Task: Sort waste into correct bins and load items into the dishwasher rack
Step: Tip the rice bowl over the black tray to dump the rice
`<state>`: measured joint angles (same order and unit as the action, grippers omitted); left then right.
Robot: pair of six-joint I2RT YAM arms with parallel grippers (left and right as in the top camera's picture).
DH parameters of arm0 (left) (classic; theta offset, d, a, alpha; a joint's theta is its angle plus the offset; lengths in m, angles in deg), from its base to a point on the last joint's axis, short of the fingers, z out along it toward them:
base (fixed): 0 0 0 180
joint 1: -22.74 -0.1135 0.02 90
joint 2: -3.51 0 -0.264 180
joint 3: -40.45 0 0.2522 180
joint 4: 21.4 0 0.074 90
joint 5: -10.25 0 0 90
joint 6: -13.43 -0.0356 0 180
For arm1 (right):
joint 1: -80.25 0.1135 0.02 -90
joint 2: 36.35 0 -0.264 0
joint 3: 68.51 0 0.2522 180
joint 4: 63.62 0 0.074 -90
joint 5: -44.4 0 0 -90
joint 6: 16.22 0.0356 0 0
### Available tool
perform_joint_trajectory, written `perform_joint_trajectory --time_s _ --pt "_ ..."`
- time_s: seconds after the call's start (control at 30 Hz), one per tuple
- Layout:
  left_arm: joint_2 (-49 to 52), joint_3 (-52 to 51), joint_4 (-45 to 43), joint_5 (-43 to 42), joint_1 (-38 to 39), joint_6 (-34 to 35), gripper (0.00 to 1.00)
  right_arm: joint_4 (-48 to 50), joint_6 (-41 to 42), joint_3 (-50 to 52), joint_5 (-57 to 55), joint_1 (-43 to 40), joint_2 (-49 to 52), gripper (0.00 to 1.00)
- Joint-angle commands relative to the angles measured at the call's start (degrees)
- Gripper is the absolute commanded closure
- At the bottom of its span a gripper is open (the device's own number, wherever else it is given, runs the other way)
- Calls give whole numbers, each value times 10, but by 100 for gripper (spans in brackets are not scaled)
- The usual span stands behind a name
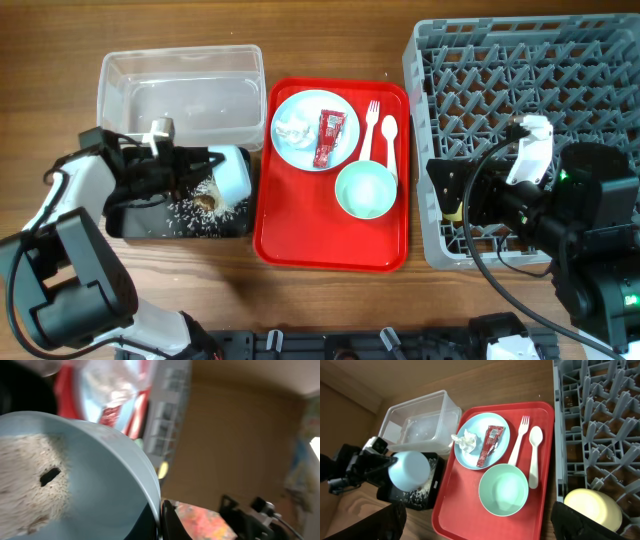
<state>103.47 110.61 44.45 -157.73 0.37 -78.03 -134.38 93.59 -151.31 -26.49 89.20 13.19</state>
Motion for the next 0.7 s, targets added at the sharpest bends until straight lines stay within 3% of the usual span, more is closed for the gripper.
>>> perform_joint_trajectory --time_s 0.0,0.03,0.07,0.17,0.2,0.23,0.27,0.3,0.5,0.53,0.57,0.67 --pt "0 -2 6 -82 -18 -29 96 0 -8 1 9 0 0 6" --pt "0 -2 -8 -68 -18 -52 96 0 -8 1 9 0 0 6" --pt "2 -2 12 -60 -18 -26 96 0 -7 1 9 0 0 6" --pt "-1 -2 122 -107 -15 -99 96 -1 -14 1 9 0 0 6" --pt "-9 -1 165 -123 -13 -191 96 -2 -15 1 9 0 0 6" --pt "-10 -1 125 -71 -21 -188 96 0 -15 1 9 0 0 6" --pt "-6 -2 126 -49 -28 -111 96 1 -14 1 9 0 0 6" --pt "-10 -2 166 -101 -29 -193 96 -1 -15 1 9 0 0 6" --pt "-26 -2 200 -38 -30 -203 96 -7 -18 1 9 0 0 6" --pt "-40 2 149 27 -36 -188 96 -6 -17 1 9 0 0 6" --pt "-48 7 127 100 -42 -114 96 -5 -18 1 9 0 0 6" --pt "-132 10 162 143 -31 -92 96 -6 -18 1 9 0 0 5"
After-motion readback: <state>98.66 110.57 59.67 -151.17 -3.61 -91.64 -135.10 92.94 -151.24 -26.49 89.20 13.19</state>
